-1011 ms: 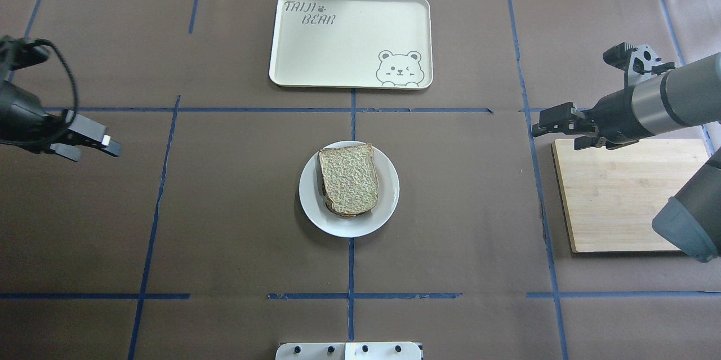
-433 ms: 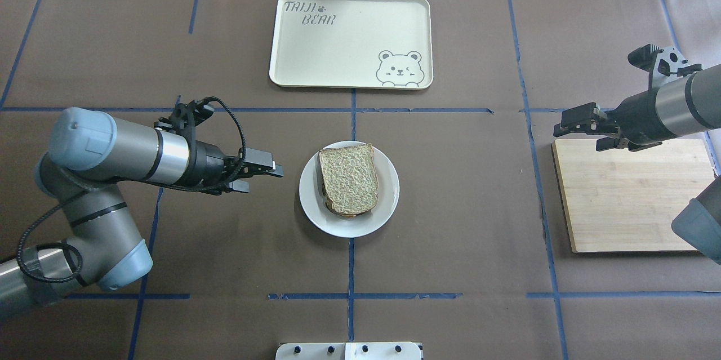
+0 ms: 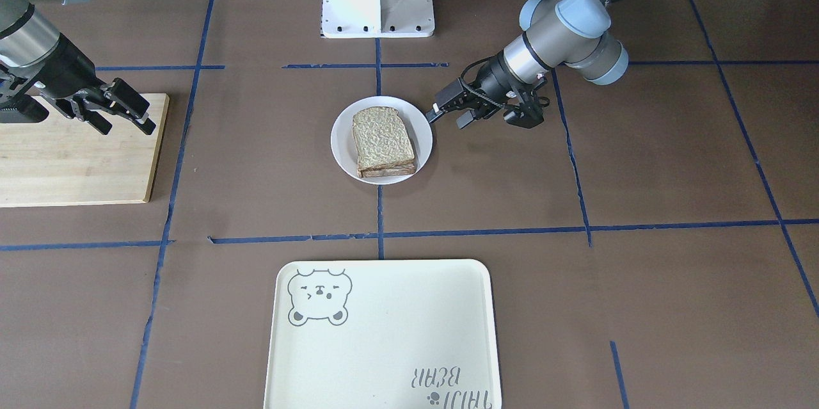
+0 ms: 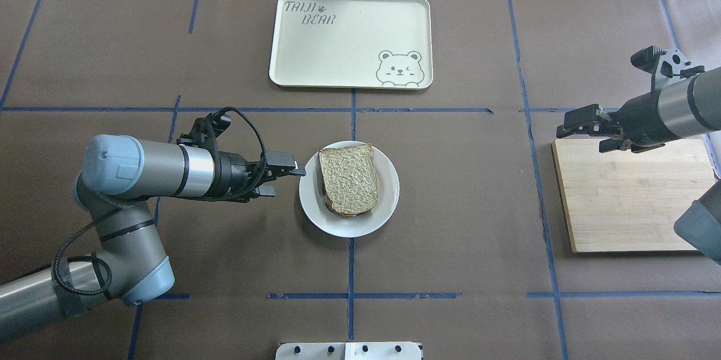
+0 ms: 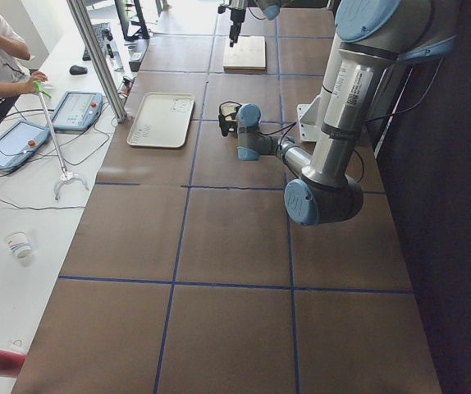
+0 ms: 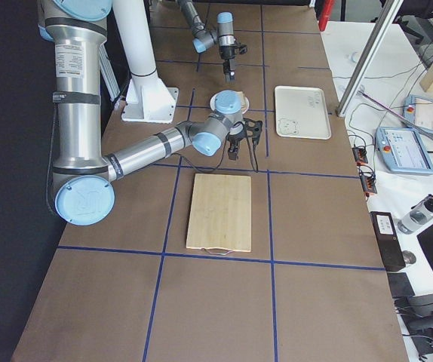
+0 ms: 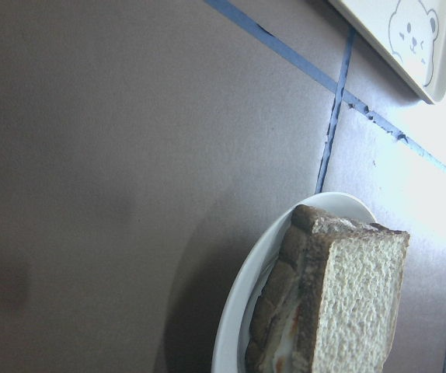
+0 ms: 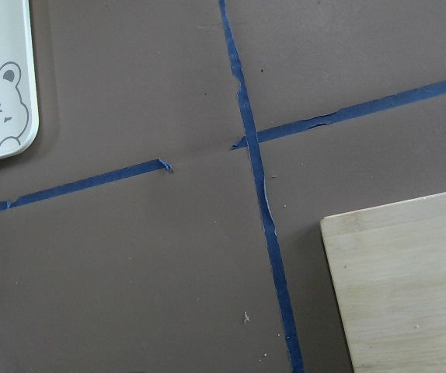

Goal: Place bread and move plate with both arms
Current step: 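Grip the near rim of the white plate with the left gripper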

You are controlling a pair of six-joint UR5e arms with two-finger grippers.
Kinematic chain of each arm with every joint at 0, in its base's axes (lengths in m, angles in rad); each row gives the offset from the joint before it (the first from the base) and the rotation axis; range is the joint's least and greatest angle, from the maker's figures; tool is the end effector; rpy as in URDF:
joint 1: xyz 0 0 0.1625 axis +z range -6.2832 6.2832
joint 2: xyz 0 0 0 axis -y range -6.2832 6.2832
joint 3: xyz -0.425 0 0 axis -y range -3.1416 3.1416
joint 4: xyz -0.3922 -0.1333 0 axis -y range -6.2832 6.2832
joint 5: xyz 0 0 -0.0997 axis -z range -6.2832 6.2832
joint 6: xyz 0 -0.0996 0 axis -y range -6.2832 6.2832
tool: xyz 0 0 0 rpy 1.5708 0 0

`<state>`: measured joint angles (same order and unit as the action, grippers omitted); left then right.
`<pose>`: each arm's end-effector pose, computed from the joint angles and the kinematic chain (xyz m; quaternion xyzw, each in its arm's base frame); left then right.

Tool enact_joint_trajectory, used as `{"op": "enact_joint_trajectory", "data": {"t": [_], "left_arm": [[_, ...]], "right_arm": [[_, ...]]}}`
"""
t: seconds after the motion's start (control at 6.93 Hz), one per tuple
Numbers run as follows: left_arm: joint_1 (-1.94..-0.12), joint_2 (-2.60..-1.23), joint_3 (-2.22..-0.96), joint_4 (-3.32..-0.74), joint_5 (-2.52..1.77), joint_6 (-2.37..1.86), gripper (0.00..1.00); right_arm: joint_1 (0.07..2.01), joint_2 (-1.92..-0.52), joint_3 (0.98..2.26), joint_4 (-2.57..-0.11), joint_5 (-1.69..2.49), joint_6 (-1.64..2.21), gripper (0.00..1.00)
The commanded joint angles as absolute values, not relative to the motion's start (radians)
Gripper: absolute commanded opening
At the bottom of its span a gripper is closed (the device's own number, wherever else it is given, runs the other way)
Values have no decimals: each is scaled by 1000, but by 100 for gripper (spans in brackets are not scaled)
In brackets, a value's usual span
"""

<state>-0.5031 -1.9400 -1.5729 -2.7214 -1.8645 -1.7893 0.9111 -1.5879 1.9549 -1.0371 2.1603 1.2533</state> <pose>0.4919 -0.3899 0.3216 -0.0081 0.6903 -0.1585 0.7059 -0.2360 -0.4315 0.4200 0.0263 -0.4911 0.1310 0.8608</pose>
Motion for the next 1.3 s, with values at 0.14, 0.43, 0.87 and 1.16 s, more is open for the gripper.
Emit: {"op": "enact_joint_trajectory", "data": {"t": [0.14, 0.43, 0.87, 1.16], "left_arm": [[-426, -1947, -1526, -2833, -1683, -1879, 100], [-393, -1942, -1467, -2940, -1550, -1910, 100], [-368, -1950, -1456, -2950, -1528, -1931, 76], [-365, -1951, -1441, -2976, -1528, -1939, 57]], "right_arm": [[908, -1589, 1951, -1037, 2155, 1253, 99], [908, -1589, 1951, -1037, 2155, 1253, 99], [908, -1589, 1951, -1037, 2155, 1253, 99], [908, -1589, 1951, -1037, 2155, 1253, 99]]}}
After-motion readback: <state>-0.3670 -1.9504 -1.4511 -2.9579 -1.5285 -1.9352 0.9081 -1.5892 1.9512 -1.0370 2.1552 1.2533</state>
